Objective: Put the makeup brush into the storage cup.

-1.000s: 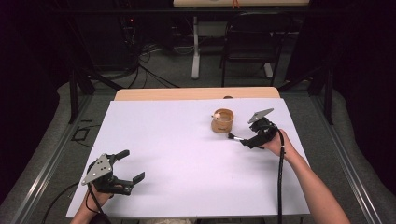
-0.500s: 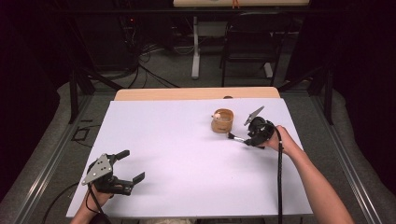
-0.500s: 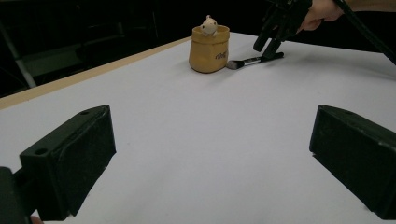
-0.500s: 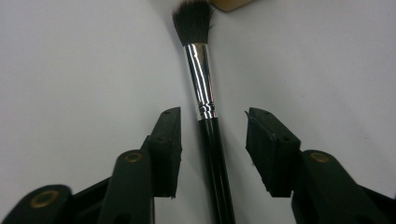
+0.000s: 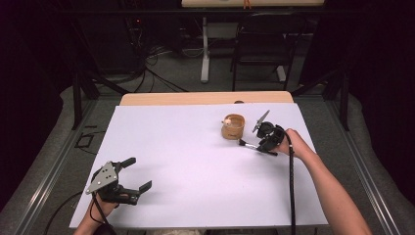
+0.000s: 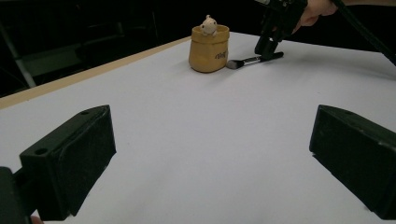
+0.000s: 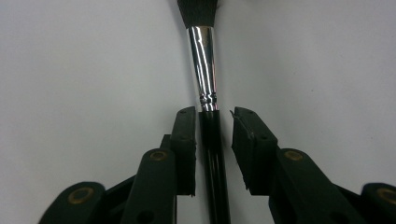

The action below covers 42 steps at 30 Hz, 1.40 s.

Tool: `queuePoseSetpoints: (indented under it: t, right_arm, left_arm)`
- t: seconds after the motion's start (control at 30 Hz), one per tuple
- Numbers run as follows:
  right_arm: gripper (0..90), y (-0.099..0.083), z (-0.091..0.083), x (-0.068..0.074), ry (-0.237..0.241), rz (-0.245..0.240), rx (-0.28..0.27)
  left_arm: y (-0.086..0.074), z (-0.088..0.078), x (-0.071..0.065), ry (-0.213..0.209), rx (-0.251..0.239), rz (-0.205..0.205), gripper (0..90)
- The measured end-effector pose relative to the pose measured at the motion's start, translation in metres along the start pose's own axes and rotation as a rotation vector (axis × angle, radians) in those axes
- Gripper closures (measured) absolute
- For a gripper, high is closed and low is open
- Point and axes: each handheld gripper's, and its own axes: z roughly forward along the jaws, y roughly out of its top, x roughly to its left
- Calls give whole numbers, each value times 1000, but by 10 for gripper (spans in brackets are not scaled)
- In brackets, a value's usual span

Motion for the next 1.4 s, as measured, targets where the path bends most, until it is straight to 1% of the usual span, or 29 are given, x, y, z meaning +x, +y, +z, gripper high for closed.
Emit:
queuePoseSetpoints:
  t: [0.03, 0.1, 0.13, 0.17, 0.2, 0.23, 0.27, 0.3, 0.37, 0.4, 0.43, 0.53, 0.57, 0.8, 0.87, 1.0, 1.13, 1.17, 1.2, 1.23, 1.3, 1.33, 1.37, 1.4]
  right_arm:
    - [718, 1, 2, -1, -4, -9, 8]
    - [725, 0, 3, 0, -2, -6, 13]
    - [730, 0, 5, 0, -5, 2, -1]
    - [741, 0, 6, -1, -3, -5, 16]
    - [741, 0, 6, -1, -3, -5, 16]
    - [752, 1, 7, -1, 4, -5, 30]
    - [757, 0, 8, 0, 1, -2, 27]
    - [759, 2, 7, -1, 4, -13, 63]
    - [761, 2, 6, -1, 4, -15, 70]
    - [766, 2, 9, 0, 4, -9, 37]
    - [783, 2, 9, 0, 6, -20, 48]
    - [787, 2, 9, 1, 6, -18, 45]
    - [789, 2, 9, 0, 10, -24, 46]
    - [792, 4, 9, 2, 0, -39, 62]
    - [792, 4, 7, 2, 6, -42, 71]
    - [792, 0, 2, 2, 3, -25, 11]
    - [793, -4, -4, 3, 6, -11, -26]
    - [792, -4, -7, 3, 8, -12, -13]
    - [792, -6, -9, 3, 11, -4, -51]
    - [792, -6, -9, 3, 11, -4, -51]
    - [792, -9, -11, 4, 11, 5, -80]
    - [793, -10, -12, 4, 12, 6, -78]
    - [793, -11, -13, 5, 11, 8, -96]
    - [793, -11, -13, 5, 11, 8, -96]
  left_arm:
    - [0, 0, 0, 0, 0, -1, 3]
    - [0, 0, 0, -1, 0, -1, 3]
    - [0, 0, 0, -1, 1, 0, 3]
    - [0, 0, 0, 0, 1, 1, 3]
    - [0, 0, 0, -1, 1, 1, 3]
    - [0, 0, 0, -4, -2, 0, 3]
    - [0, 0, 0, -4, -2, 0, 3]
    - [0, 0, 0, -1, 0, -1, 3]
    - [0, 0, 0, 0, 1, 0, 3]
    - [0, 0, 0, 0, 2, 2, 3]
    - [0, 0, 0, 0, 2, 0, 3]
    - [0, 0, 0, 0, 4, 3, 3]
    - [0, 0, 0, 0, 4, 3, 3]
    - [0, 0, 0, -1, 0, 0, 3]
    - [0, 0, 0, -1, 0, 0, 3]
    - [0, 0, 0, -1, 2, 3, 3]
    - [0, 0, 0, 0, 3, 2, 3]
    - [0, 0, 0, 1, 2, 3, 3]
    - [0, -1, 0, 1, 1, 2, 3]
    - [0, -1, 0, 1, 1, 2, 3]
    - [0, -1, 0, 3, 1, 3, 3]
    - [0, -1, 0, 3, 1, 2, 3]
    - [0, -1, 0, 3, 1, 2, 3]
    - [0, -1, 0, 4, 0, 1, 3]
